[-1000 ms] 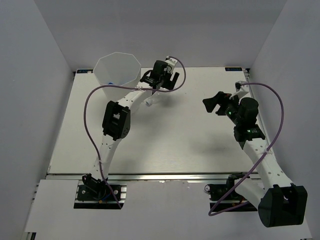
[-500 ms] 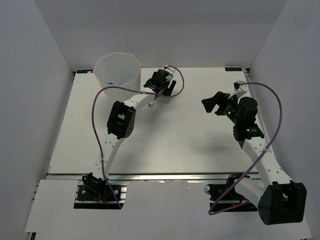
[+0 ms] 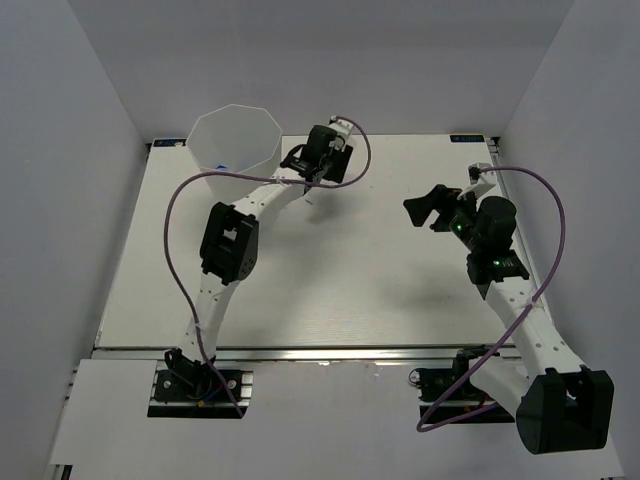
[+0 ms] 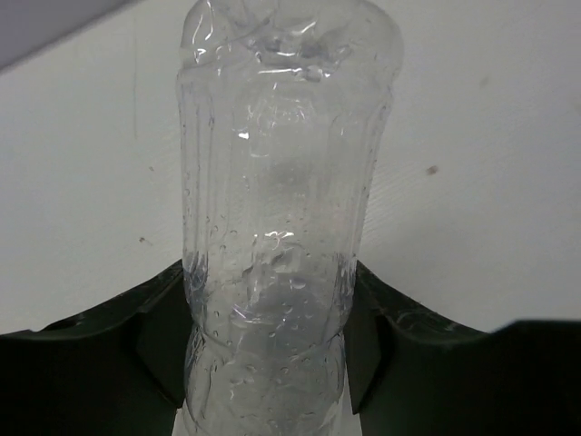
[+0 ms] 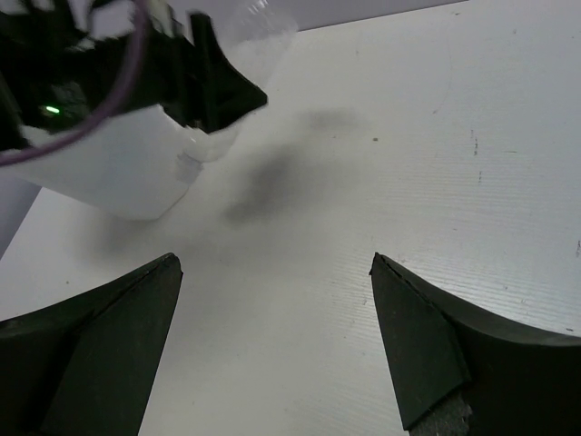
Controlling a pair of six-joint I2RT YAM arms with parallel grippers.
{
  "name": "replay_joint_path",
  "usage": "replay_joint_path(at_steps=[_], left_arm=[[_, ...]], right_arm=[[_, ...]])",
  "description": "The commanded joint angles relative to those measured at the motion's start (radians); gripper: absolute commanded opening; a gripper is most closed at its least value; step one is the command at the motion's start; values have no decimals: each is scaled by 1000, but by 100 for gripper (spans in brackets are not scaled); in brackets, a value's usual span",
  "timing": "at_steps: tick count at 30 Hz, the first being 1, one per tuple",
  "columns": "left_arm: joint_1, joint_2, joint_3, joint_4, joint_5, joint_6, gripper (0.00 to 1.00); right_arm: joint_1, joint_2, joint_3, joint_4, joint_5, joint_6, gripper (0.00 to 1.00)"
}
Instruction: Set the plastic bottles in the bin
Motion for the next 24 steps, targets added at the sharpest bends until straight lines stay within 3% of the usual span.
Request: replay_joint_path(at_steps=[1, 5, 11, 18, 21, 22, 24], left_arm=[[-30, -305, -24, 95, 27, -45, 52], [-30, -454, -61, 177, -24, -68, 53], [-1, -565, -40, 194, -282, -45, 53], [196, -694, -255, 241, -279, -164, 54], [234, -787, -474, 374, -257, -166, 79], [237, -806, -512, 393, -242, -165, 92], [239, -846, -561, 402, -225, -163, 97]], right_arm=[[-5, -36, -23, 60, -3, -7, 89], [-5, -49, -25, 57, -12, -8, 89], [-5, -54, -25, 49, -9, -17, 89], [-5, -43, -25, 51, -18, -20, 89], [-4, -31, -31, 58, -23, -28, 89], [-5, -22, -31, 58, -21, -30, 89], [-5, -14, -28, 61, -27, -30, 89]])
